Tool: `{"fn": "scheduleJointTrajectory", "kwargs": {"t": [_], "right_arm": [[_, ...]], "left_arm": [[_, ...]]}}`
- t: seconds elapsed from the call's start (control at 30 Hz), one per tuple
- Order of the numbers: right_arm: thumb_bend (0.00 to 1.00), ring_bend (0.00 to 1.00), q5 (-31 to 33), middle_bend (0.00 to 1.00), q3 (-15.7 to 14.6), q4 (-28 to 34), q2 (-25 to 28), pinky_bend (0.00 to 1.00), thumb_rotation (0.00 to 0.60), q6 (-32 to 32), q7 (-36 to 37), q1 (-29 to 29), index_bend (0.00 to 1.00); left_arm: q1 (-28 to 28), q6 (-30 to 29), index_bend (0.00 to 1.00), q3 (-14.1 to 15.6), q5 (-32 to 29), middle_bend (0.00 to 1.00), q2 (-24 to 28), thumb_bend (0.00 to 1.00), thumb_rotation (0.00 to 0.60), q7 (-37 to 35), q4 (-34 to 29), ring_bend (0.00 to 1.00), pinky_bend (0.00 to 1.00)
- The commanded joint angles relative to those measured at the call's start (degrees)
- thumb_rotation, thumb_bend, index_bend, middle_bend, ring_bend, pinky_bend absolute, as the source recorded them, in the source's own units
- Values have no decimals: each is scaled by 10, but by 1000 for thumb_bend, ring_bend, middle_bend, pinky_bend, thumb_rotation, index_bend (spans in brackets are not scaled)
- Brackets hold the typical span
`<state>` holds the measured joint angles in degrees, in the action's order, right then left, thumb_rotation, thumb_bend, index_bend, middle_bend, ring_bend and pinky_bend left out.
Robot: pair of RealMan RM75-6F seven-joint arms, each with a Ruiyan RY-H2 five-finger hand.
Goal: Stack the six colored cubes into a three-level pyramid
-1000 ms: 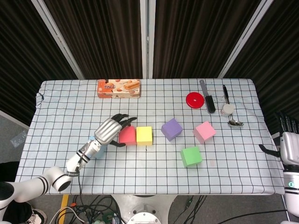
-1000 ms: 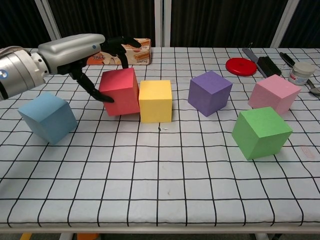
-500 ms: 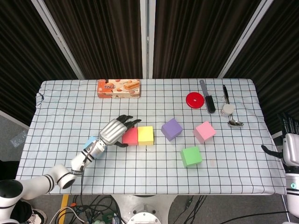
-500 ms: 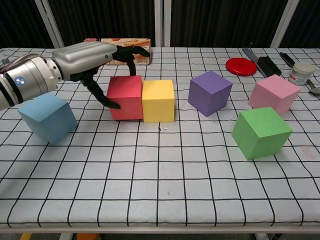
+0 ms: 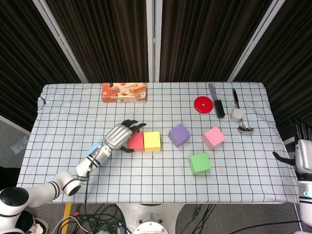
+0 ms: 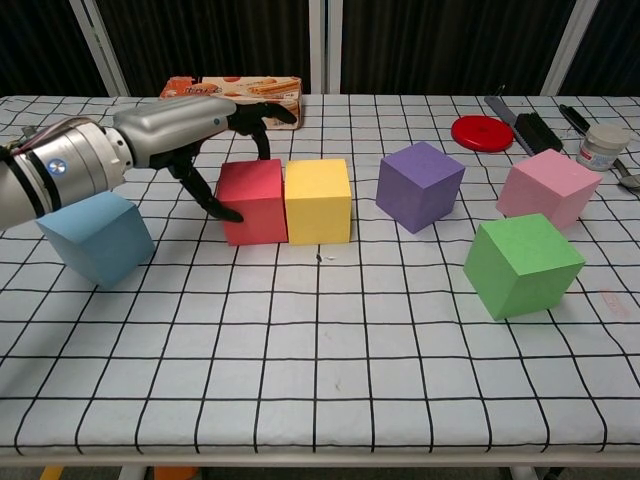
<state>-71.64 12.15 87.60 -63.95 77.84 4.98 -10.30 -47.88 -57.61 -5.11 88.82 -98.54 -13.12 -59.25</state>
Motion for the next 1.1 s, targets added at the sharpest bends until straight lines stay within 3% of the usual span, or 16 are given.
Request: {"fn": "scheduleJointTrajectory", "kwargs": {"t": [0.03, 0.87, 1.1], "right_arm": [[45, 0, -1, 0, 0, -2, -1, 0, 600, 0, 2, 1, 0], [44, 0, -1, 0, -1, -14, -6, 0, 600, -6, 10, 3, 0], [45, 0, 1, 0, -1, -18, -9, 0, 600, -9, 10, 2, 0]], "left_arm": [[-1, 2, 87, 0, -2, 512, -2, 93, 600, -4, 2, 143, 191], [-6, 9, 88, 3, -12, 504, -2, 93, 600, -22, -7, 154, 191], [-4, 11, 88, 4, -16, 387, -3, 71, 600, -29, -4, 154, 189]]}}
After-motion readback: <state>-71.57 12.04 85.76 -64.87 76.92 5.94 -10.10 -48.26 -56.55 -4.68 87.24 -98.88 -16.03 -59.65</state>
